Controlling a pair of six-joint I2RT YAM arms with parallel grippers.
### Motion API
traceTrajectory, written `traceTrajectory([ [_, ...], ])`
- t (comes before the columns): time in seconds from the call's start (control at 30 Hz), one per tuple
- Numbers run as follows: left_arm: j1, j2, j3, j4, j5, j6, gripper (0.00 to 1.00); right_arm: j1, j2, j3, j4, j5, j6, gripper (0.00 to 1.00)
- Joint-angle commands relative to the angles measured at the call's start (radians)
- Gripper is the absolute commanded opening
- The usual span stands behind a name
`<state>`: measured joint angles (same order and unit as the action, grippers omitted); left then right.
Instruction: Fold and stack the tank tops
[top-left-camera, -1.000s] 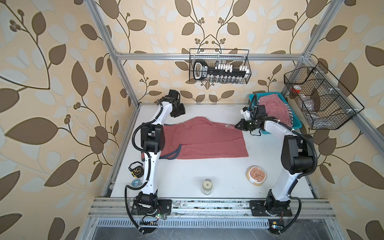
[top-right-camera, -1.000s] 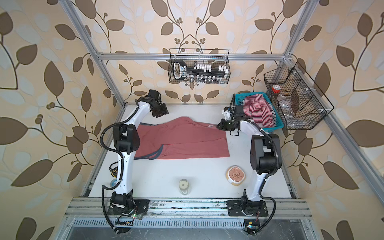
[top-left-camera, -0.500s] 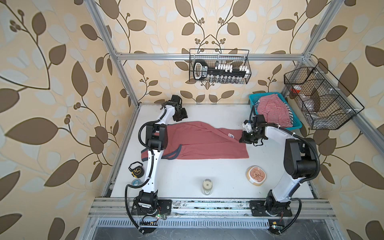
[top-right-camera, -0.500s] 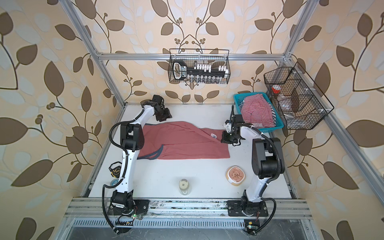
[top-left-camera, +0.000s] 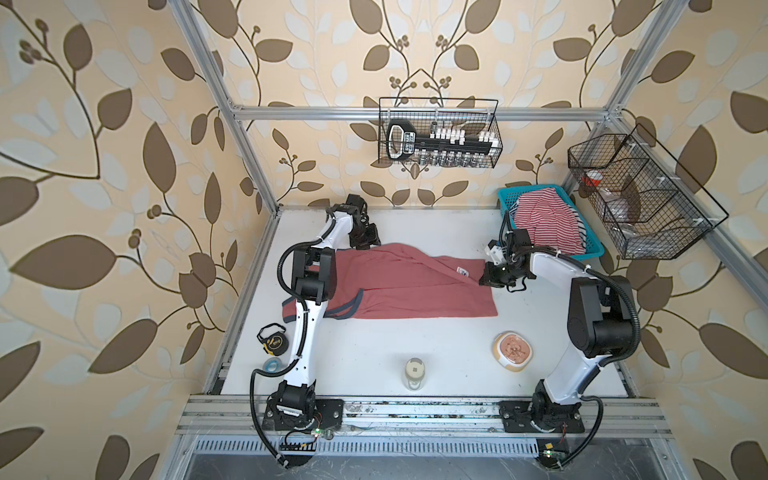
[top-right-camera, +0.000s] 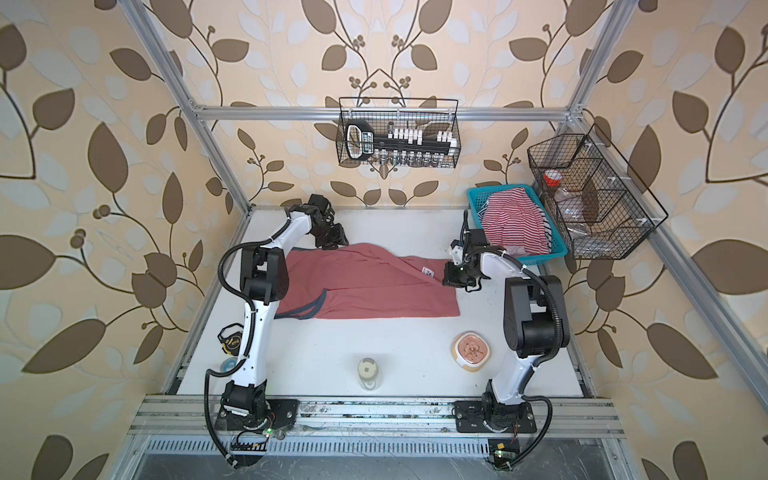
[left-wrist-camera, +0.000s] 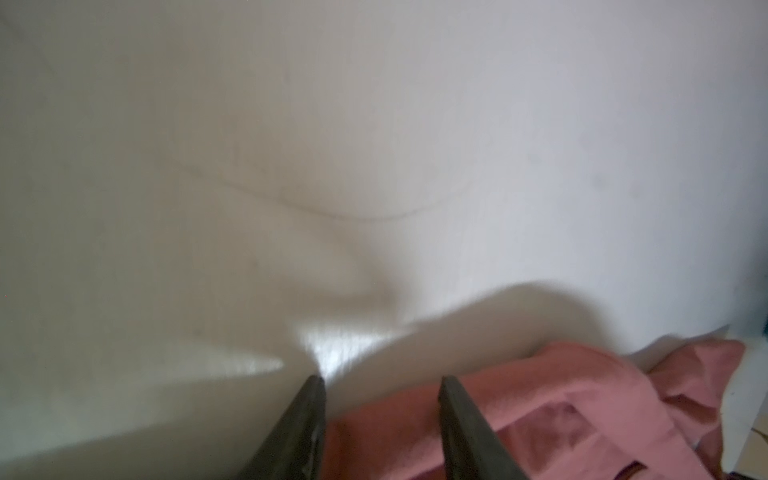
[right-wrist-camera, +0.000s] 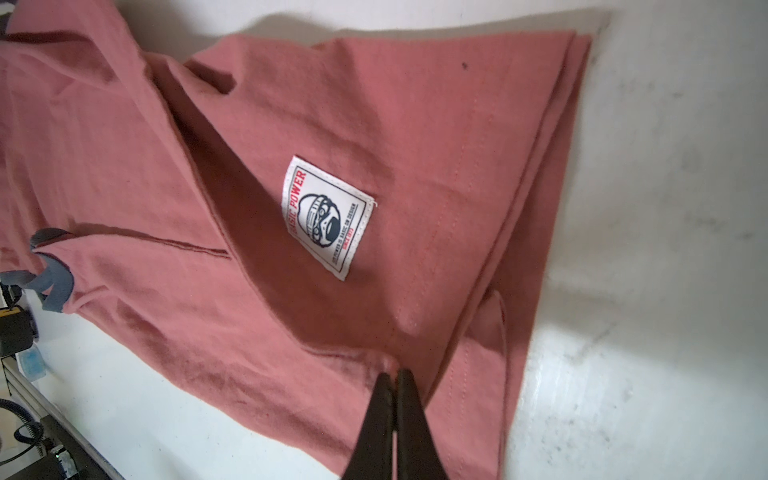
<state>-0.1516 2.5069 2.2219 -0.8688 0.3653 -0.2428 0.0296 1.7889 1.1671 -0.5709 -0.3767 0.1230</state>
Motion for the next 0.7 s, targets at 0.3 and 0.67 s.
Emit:
traceTrajectory([
  [0.3,-0.014,-0.081,-0.056,-0.028,-0.069,0.019,0.00,-0.003,-0.004,0.017,0.018,-0.004,0.000,0.00],
  [0.67,-0.016,-0.400,-0.411,0.376,-0.130,-0.074,0.00,0.003,-0.043,0.006,0.048,-0.008,0.022,0.00],
])
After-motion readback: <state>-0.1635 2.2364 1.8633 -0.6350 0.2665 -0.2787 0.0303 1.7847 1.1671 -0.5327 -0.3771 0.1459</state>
